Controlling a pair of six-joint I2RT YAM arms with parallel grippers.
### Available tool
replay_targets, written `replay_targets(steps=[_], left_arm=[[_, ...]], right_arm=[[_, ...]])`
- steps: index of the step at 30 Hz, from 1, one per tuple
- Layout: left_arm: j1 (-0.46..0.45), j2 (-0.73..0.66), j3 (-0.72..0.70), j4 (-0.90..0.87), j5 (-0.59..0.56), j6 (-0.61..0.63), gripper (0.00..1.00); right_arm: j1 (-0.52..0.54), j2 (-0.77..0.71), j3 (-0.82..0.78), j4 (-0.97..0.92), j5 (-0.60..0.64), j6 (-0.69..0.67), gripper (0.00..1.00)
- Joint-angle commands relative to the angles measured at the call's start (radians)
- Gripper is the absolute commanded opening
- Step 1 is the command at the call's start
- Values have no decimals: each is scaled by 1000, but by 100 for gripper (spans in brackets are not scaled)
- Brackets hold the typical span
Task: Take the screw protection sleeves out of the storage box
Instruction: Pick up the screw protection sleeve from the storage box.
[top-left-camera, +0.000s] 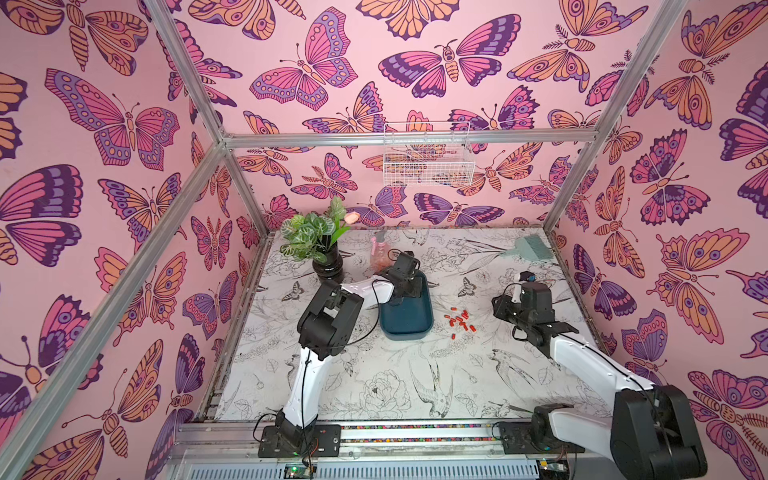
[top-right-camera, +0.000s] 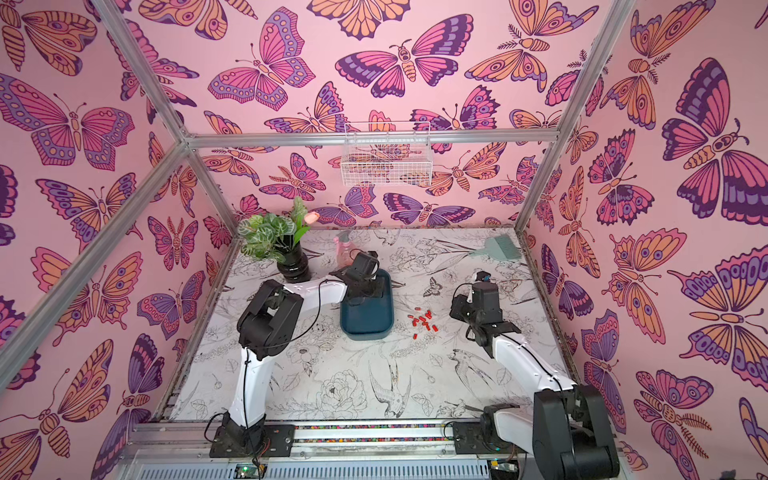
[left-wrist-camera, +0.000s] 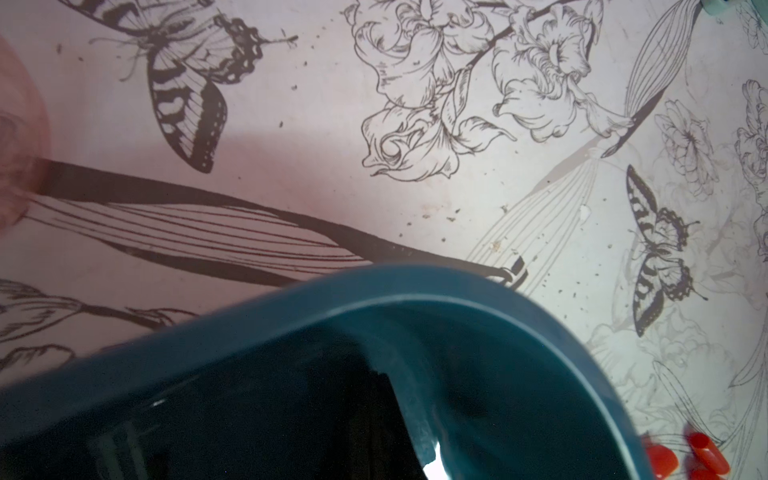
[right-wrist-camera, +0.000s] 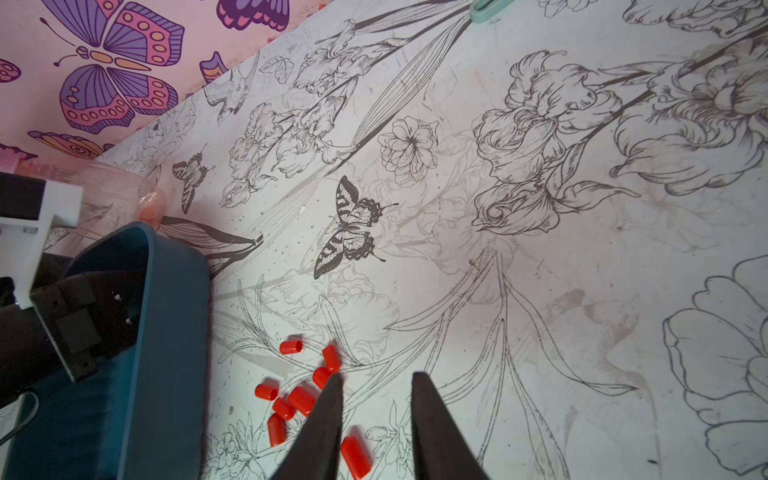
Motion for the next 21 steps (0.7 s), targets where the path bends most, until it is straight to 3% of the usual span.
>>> replay_targets(steps=[1, 21], left_arm=[[-8, -51, -35, -39, -5, 24, 4], [-16, -187, -141, 23, -30, 34, 3]], right_arm=[[-6, 8, 32, 7, -12, -8, 32], [-6, 8, 33, 7, -13, -8, 32]])
